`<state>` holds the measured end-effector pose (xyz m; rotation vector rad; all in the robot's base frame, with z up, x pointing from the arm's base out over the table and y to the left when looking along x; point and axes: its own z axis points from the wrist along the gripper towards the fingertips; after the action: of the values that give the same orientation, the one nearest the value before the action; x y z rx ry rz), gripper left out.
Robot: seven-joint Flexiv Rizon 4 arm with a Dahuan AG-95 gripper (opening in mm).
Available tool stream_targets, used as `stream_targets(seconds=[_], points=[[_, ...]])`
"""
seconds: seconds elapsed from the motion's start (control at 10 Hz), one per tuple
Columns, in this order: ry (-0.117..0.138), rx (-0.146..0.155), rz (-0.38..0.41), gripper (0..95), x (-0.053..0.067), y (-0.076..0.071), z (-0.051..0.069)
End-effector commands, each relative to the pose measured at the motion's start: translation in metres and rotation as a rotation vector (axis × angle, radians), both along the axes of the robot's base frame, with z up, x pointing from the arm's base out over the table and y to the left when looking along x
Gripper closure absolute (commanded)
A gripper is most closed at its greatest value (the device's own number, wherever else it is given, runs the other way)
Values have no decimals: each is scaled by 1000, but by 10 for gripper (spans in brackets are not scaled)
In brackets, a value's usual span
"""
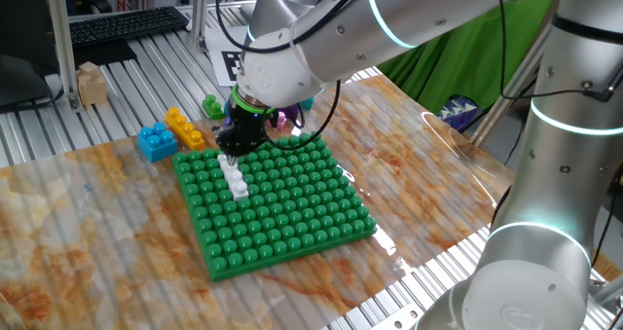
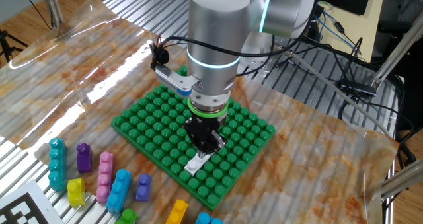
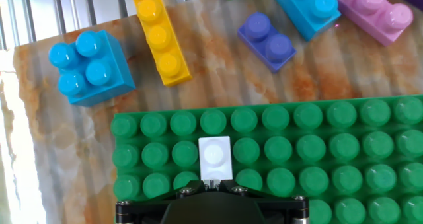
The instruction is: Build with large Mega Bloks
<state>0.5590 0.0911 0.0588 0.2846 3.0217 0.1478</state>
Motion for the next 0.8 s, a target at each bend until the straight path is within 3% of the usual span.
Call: stream_targets(seconds=[0.1, 0.3, 0.5, 0.6, 0.7, 0.8], points=[[-1, -6, -3, 950, -4, 1, -13], [4, -1, -4, 950, -4, 1, -12], [29, -4, -3, 950, -4, 1, -12], [55, -14, -3, 950, -5, 0, -10], [79, -7, 1, 950, -6, -5, 1], [81, 3, -2, 950, -5, -6, 5]])
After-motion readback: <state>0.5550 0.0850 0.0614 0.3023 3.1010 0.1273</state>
